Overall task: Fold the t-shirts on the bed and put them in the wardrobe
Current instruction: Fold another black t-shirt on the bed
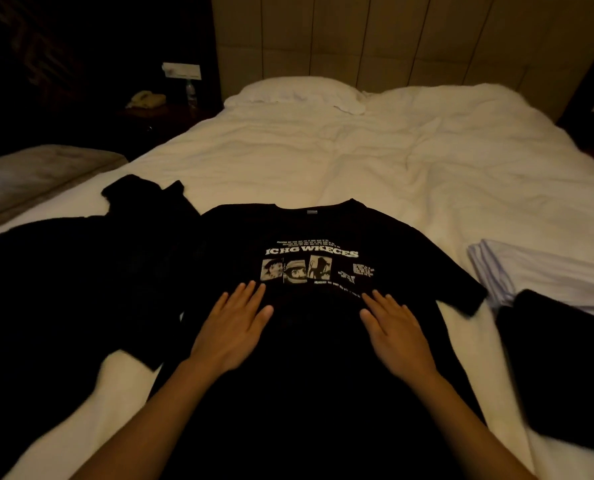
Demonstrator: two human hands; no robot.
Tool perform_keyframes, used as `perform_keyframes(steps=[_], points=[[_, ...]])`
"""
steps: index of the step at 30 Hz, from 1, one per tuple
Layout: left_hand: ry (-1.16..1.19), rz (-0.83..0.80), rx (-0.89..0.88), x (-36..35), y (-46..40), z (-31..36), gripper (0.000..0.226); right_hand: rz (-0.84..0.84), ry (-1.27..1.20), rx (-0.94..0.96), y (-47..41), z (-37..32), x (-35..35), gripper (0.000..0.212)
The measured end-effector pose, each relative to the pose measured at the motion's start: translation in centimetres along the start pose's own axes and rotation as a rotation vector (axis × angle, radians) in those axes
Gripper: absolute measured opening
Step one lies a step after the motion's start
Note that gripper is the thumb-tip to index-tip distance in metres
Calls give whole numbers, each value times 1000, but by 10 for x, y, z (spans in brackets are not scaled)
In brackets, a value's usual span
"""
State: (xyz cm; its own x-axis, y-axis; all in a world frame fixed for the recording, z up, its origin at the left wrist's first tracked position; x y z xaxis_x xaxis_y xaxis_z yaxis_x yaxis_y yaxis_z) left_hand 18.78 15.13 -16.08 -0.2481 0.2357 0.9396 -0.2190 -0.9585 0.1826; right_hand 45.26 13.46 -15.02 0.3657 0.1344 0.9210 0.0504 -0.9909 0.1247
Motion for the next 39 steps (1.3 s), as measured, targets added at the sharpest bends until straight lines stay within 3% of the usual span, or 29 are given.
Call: perform_keyframes(steps=[7, 14, 19, 23, 26, 28, 31, 35, 39], points=[[7, 34, 18, -25, 101, 4, 65, -24, -17, 14, 108, -3, -22, 52], [24, 119, 10, -48, 194, 6, 103, -3, -4, 49, 195, 2, -41, 56], [72, 215, -18, -66, 247, 13, 108, 72, 10, 71, 250, 1, -53, 103], [255, 278, -62, -65, 279, 22, 90, 132, 29, 59, 287, -8, -57, 94], [369, 362, -99, -62, 300, 29, 69, 266, -68, 89, 307, -15, -46, 59], [345, 401, -157, -61, 308, 41, 57, 317, -60, 139, 317, -24, -44, 46], [204, 431, -217, -61, 306, 53, 52, 299, 36, 151, 319, -29, -45, 49], [129, 414, -131, -63, 288, 27, 55, 316, 82, 69, 308, 0, -34, 47], [2, 457, -178, -61, 286, 21, 51, 389, 144, 169, 307, 5, -28, 44]])
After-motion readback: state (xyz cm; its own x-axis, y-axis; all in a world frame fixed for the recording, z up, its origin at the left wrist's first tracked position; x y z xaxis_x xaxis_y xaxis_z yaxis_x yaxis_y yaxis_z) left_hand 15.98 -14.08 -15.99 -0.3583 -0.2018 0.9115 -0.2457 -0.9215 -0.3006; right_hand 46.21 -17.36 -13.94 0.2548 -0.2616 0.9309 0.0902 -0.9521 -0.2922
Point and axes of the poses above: each hand's wrist, its own y-axis away from the middle knuckle, its own x-axis out of the back of the hand, z = x × y, the point moved 9 cm from there along -y, towards the middle knuckle, and after that the axes turned 9 degrees about -z, right-handed, at the moved point
